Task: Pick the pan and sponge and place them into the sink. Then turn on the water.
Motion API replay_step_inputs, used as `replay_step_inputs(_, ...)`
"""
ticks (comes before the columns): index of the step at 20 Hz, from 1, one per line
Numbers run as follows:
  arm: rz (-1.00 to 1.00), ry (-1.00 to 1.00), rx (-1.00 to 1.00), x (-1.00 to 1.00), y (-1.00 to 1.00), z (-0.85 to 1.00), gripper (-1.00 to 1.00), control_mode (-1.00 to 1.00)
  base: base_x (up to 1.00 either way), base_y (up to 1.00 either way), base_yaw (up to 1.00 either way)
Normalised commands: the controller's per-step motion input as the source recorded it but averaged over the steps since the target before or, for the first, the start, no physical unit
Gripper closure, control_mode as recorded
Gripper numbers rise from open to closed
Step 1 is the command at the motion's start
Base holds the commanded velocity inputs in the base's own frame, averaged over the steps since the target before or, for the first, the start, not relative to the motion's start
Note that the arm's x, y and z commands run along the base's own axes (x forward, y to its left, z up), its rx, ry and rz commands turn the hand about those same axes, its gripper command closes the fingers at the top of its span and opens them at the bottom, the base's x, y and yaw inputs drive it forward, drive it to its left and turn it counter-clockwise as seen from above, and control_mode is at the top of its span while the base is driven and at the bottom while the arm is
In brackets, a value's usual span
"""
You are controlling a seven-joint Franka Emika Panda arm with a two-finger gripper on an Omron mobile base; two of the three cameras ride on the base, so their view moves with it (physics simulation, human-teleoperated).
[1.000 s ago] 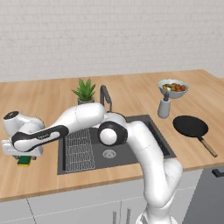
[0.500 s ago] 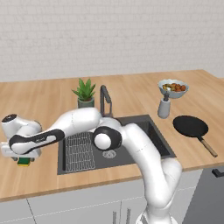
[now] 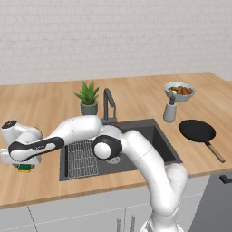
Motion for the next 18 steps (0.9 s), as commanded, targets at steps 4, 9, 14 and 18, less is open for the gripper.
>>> replay_step_inputs(4,0.0,0.0,0.0,0.01,0.0,-0.43,1.0,-1.0,0.0,0.0,0.0)
replay_step_inputs(9,0.0,0.0,0.0,0.0,0.0,-0.22,1.0,-1.0,0.0,0.0,0.0)
replay_step_inputs(14,0.05,0.04,0.0,-0.07,-0.31,-0.16,1.0,-1.0,0.0,0.0,0.0)
replay_step_inputs(18,0.15,0.03,0.0,-0.36,-0.86,0.0,1.0,-1.0,0.0,0.0,0.0)
